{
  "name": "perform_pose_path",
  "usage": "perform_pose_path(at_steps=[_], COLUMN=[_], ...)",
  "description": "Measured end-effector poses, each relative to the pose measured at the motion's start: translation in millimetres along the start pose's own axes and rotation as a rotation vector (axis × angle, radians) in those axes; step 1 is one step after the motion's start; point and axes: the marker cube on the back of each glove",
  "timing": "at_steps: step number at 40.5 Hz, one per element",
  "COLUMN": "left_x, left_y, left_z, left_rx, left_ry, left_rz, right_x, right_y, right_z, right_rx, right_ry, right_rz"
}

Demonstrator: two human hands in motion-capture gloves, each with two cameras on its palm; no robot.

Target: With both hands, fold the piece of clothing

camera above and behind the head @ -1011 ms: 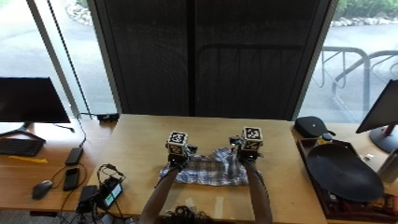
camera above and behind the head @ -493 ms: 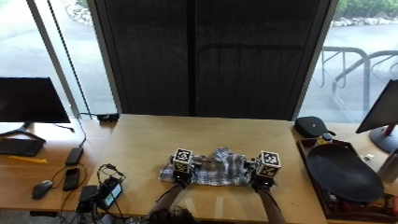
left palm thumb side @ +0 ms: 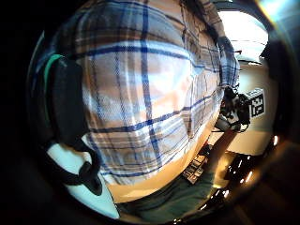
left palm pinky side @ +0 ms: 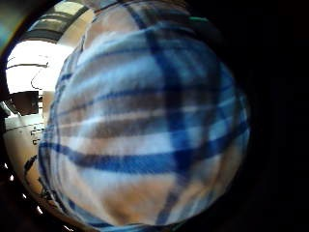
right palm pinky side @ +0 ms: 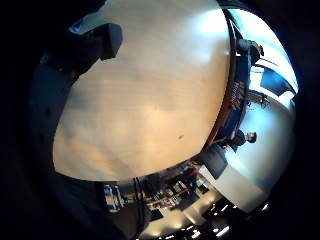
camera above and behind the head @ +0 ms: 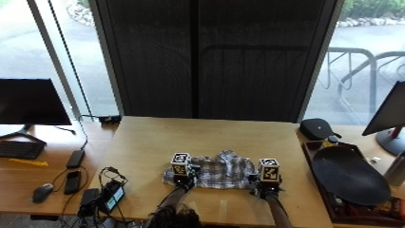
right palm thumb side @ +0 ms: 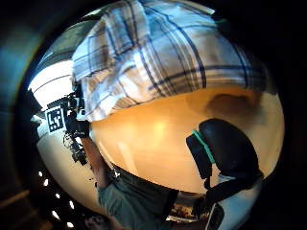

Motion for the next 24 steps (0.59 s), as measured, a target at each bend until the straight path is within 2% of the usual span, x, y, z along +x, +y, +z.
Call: perform_pose_path(at_steps=[2, 7, 14, 20, 24], left_x=[-4.7, -7.2, 0.8, 1.3, 2.4], left_y=[-0.4, 0.9, 12.5, -9.6, -7.6], left_z=[0.8, 0.4, -1.2, 2.1, 1.4], left_rx=[0.009, 0.019, -0.06, 0.075, 0.061], left_ry=[-0.019, -0.026, 0.021, 0.026, 0.032], left_rz=[-0.016, -0.037, -0.019, 0.019, 0.017], right_x=[5.5, 4.7, 6.7, 8.4, 10.3], right_y=[-0.1, -1.5, -6.4, -9.3, -12.6], right_z=[1.7, 4.5, 0.9, -3.2, -3.1], right_rx=[-0.026, -0.048, 0.091, 0.128, 0.094], right_ry=[0.064, 0.145, 0.323, 0.363, 0.324], right_rz=[0.079, 0.079, 0.161, 0.167, 0.144])
